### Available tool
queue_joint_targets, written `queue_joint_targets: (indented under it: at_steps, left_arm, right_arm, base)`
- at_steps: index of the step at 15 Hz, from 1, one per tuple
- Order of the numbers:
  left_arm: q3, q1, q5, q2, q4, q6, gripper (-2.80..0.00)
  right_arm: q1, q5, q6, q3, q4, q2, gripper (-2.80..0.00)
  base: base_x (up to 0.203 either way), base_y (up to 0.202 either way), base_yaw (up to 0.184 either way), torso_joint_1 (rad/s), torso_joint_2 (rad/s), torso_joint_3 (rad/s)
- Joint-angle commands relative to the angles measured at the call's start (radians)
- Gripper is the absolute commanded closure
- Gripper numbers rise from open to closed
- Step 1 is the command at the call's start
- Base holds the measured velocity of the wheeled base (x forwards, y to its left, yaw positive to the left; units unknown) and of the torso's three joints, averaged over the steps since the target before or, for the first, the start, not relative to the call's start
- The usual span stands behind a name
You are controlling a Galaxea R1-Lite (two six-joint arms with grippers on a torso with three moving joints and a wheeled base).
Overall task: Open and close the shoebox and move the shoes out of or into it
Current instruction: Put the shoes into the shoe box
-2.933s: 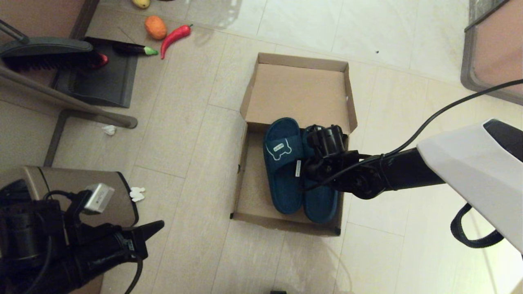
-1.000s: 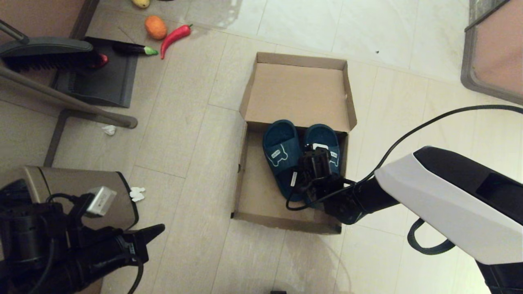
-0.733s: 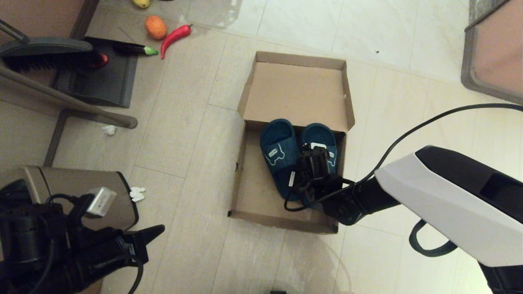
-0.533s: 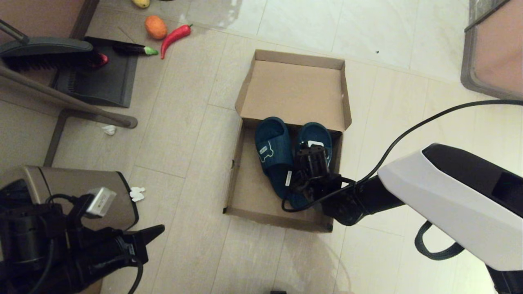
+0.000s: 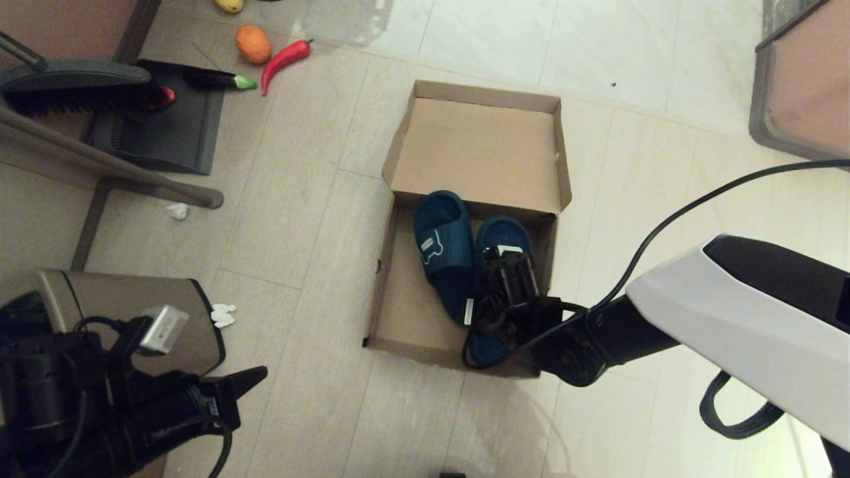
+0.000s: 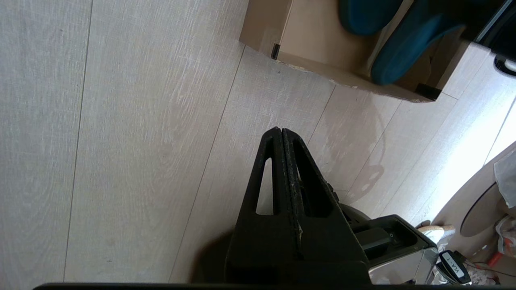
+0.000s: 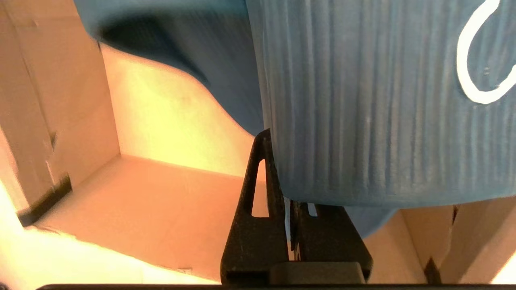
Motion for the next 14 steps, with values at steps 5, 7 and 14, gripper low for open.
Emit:
queue_joint_targets:
  at_steps: [5,7,14]
  left_arm:
    - [-0.001,0.0,-0.002,0.001,-0.005,0.0,0.0]
    - [-0.001,0.0,-0.002,0.001,-0.005,0.001,0.0]
    - [0.001,0.0,-0.002,0.004,-0.003,0.0,0.0]
  right_arm:
    - [-0.002,-0.004,0.006,0.045,-0.01,0.034,0.0]
    - [-0.002,-0.007,0.011,0.033,-0.011,0.049,-2.8]
    - [-0.001,0.072,0.003,0.121,-0.013,-0.066,-2.8]
  base:
    - [0.0,0.0,0.0,0.0,0.0,0.0]
    - [0.0,0.0,0.0,0.0,0.0,0.0]
    - [0.0,0.0,0.0,0.0,0.0,0.0]
